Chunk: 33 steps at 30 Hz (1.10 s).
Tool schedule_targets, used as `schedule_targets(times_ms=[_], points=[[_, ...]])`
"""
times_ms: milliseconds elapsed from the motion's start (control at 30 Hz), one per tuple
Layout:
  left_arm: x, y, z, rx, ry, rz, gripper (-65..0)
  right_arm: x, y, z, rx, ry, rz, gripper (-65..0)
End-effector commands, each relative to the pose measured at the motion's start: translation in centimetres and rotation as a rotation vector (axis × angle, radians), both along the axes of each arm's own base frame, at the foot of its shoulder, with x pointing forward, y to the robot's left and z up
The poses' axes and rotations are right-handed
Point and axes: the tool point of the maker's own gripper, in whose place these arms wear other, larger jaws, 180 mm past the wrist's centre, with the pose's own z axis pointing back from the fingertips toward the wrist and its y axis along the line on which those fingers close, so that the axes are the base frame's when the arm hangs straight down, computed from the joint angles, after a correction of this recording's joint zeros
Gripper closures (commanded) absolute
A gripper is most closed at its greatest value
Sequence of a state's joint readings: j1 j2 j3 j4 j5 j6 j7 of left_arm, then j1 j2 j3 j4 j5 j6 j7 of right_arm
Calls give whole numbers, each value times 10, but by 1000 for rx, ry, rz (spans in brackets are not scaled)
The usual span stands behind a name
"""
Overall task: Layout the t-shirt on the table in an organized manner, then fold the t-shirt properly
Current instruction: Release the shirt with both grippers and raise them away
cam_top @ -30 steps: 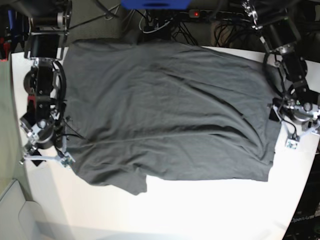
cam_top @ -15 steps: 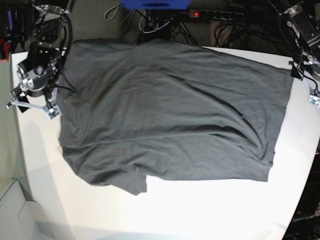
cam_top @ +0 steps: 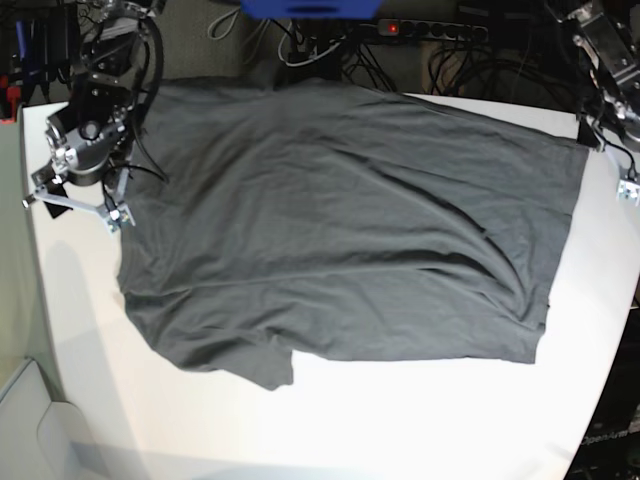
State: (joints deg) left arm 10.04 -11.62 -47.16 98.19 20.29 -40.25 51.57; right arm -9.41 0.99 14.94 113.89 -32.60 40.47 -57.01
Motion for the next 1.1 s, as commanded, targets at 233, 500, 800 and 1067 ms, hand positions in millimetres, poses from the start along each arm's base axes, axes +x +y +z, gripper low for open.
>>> schedule_targets(times_ms=[233,500,800,1067], points=[[29,-28,-21,-180,-116,68,-624,4,-6,10,-26,-28,-7,-418],[25,-43,-49,-294,-99,82,-623,-2,-6,6,-25,-11,-4,-418],[-2,-38,-81,-372,-47,178,-622,-1,-5,6,-25,-14,-3,-416],[-13,-48,-106,-434,11,197,-459,-4,-4,4,-21,-4,-9,-415]])
